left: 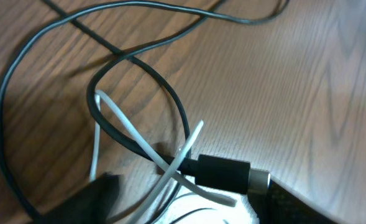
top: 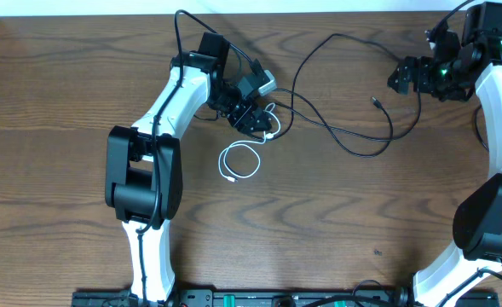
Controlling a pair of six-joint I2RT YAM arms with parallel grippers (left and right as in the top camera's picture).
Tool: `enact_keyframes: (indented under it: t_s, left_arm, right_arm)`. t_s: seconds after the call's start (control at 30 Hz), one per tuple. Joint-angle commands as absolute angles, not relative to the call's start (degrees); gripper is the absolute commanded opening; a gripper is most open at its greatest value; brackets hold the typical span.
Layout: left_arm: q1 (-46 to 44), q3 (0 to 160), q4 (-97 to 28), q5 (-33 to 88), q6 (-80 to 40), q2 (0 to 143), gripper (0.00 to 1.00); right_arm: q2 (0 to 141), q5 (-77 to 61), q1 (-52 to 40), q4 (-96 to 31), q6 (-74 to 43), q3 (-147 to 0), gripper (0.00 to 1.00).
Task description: Untangle cables
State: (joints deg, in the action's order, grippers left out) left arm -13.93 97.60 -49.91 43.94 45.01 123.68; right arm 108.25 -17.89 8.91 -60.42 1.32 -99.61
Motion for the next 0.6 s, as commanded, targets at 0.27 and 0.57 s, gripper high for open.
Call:
enact_keyframes:
  t_s: [0.27,0.57]
  left_arm:
    - [-14.0,97.7,-51.9,45.5,41.5,124.5,0.08]
    - [-14.0,101.8,-52.0,45.4,28.1,122.0,0.07]
  right_arm:
    - [106.4,-18.4,8.7,-60.5,2.2,-99.6,0.99]
    - [106.4,-20.4,8.0,-60.2,2.2,-99.6,0.99]
